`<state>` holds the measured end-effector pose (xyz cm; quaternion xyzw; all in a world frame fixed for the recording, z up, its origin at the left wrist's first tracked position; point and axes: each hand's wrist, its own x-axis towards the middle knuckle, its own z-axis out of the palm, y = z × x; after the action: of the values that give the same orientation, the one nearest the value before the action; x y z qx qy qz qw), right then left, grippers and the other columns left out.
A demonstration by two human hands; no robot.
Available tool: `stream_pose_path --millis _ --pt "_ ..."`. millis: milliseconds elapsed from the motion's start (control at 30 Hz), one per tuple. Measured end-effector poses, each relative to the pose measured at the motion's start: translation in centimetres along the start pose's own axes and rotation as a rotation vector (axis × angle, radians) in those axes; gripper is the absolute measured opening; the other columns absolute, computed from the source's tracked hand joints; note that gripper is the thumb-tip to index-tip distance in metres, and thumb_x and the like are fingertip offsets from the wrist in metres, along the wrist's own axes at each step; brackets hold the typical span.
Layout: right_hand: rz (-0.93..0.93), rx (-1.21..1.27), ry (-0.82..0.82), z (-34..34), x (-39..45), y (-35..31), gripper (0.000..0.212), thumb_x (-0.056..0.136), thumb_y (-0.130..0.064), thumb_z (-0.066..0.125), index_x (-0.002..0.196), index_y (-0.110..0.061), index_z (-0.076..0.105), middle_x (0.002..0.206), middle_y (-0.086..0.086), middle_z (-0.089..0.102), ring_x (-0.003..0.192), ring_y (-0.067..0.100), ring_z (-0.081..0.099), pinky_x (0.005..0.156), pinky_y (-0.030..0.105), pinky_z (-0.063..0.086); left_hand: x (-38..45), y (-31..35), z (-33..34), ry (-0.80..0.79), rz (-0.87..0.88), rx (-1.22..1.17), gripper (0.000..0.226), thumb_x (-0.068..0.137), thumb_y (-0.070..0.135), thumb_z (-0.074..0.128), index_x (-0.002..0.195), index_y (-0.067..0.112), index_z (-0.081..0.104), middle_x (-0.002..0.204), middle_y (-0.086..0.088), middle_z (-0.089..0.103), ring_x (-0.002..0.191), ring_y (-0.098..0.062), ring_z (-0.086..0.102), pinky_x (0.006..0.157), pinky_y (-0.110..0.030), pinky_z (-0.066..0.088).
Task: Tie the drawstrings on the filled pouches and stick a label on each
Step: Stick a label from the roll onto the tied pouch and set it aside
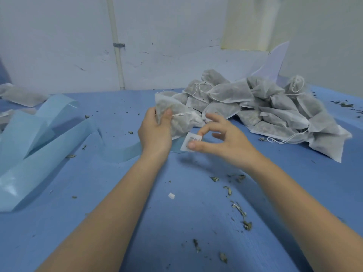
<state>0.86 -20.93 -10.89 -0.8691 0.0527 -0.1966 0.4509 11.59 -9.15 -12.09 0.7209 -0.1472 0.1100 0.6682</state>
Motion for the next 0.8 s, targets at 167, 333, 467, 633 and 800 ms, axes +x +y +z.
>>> stream_pose_path --millis 167,333,467,633,800 --pt "-0.106 -0.035 0.124 -1.7 0.2 -0.6 0.018 0.072 -0.033 0.081 0.071 -0.037 0.063 0.148 -0.015 0.034 0.136 0.005 0.028 0.089 -0.007 0.022 -0.9 1.1 0.1 -0.244 0.042 -0.075 0.009 0.092 0.024 0.058 0.084 0.021 0.060 0.086 -0.002 0.066 0.085 -0.023 0.061 0.084 -0.042 0.049" --pt "-0.127 -0.145 0.175 -2.3 0.3 -0.1 0.015 0.074 -0.033 0.079 0.076 -0.032 0.064 0.145 -0.012 0.039 0.132 0.010 0.030 0.097 0.001 0.022 -1.8 1.6 0.6 -0.412 0.011 -0.166 0.008 0.090 0.015 0.060 0.086 0.020 0.065 0.085 -0.003 0.069 0.085 -0.022 0.065 0.086 -0.042 0.050" --pt "-0.146 -0.152 0.236 -2.3 0.5 0.3 0.018 0.071 -0.035 0.081 0.074 -0.036 0.063 0.134 -0.015 0.046 0.128 0.010 0.035 0.107 0.031 0.034 -2.1 1.7 0.8 -0.465 -0.003 -0.229 0.008 0.091 0.013 0.059 0.092 0.014 0.067 0.088 -0.007 0.069 0.084 -0.022 0.065 0.083 -0.039 0.050" --pt "-0.125 -0.064 0.301 -2.2 0.7 0.7 0.020 0.071 -0.031 0.082 0.071 -0.036 0.062 0.120 -0.015 0.051 0.111 0.007 0.051 0.088 0.013 0.042 -2.1 1.8 0.9 -0.543 -0.037 -0.342 0.014 0.088 0.020 0.063 0.092 0.008 0.069 0.087 -0.009 0.070 0.083 -0.022 0.065 0.080 -0.037 0.049" --pt "-0.038 0.161 0.308 -2.0 0.7 1.0 0.036 0.073 -0.027 0.082 0.098 -0.034 0.058 0.102 -0.010 0.067 0.090 0.009 0.065 0.076 0.022 0.053 -2.4 1.4 1.1 -0.604 0.027 -0.284 0.035 0.061 0.011 0.073 0.094 0.017 0.068 0.086 0.003 0.073 0.081 -0.013 0.069 0.073 -0.024 0.054"
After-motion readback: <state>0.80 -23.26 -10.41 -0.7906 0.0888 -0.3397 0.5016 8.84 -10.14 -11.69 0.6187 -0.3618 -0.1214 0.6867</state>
